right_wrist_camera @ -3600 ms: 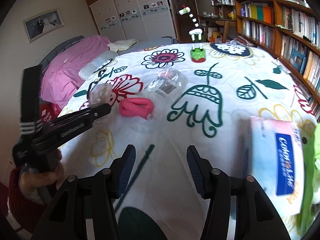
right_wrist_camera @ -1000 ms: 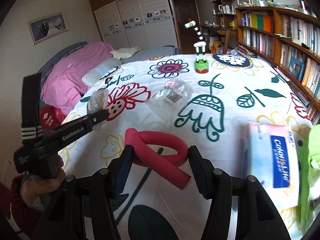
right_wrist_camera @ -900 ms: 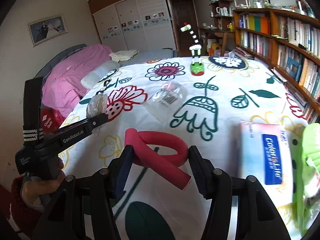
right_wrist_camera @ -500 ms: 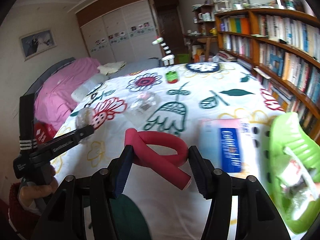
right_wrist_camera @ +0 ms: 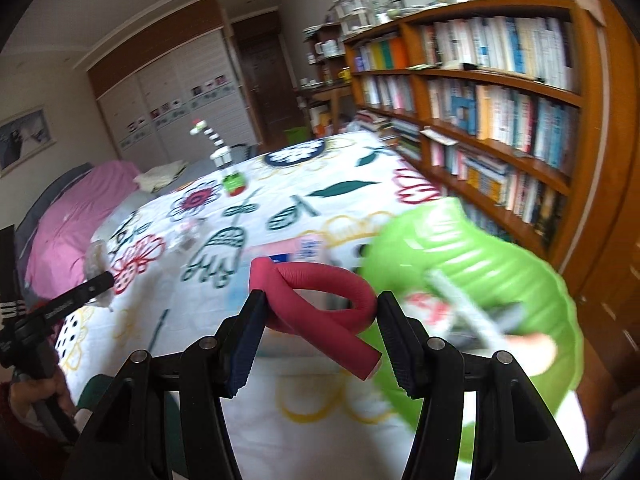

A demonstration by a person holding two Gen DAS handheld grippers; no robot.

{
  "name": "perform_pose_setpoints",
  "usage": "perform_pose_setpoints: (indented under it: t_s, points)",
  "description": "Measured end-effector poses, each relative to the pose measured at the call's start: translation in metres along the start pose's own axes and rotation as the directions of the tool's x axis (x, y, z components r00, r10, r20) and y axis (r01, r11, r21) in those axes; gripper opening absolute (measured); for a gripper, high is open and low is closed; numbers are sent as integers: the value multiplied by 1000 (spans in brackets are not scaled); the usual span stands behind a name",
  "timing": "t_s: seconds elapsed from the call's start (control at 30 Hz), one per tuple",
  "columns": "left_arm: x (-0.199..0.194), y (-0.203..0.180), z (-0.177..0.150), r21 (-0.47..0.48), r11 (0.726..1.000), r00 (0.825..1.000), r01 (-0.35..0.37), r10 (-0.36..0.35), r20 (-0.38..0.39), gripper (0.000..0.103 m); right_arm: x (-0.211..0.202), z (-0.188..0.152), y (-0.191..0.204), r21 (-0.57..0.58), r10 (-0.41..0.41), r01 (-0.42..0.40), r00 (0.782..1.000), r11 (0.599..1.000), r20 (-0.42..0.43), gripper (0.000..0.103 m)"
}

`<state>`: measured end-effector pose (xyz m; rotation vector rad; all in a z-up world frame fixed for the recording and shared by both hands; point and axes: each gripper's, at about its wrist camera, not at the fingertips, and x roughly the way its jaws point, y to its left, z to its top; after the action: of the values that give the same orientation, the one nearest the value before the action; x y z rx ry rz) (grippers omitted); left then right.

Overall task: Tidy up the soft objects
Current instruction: 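Carry the pink foam tube and clear swab bag toward the green plate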

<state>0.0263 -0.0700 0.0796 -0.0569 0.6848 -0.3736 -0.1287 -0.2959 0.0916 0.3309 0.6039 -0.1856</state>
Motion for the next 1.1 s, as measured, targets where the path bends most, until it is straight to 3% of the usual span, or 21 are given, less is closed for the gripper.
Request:
perform_pose_setpoints:
  t_s: [0.23,0.5,1.1]
  points:
    - [0,-31,2,63,998,1000,28,-28,1,29,-13,-5,-51,61,-87,87,996,994,-4,58]
    - [1,-66,3,133,989,998,62,-62,-7,29,-12,-18,-81,87,-114,117,993,989,-41,58]
    - [3,-137,1,250,955,987,159,-152,-48,29,-21,-23,-108,123,-52,56,998,991,-38,60]
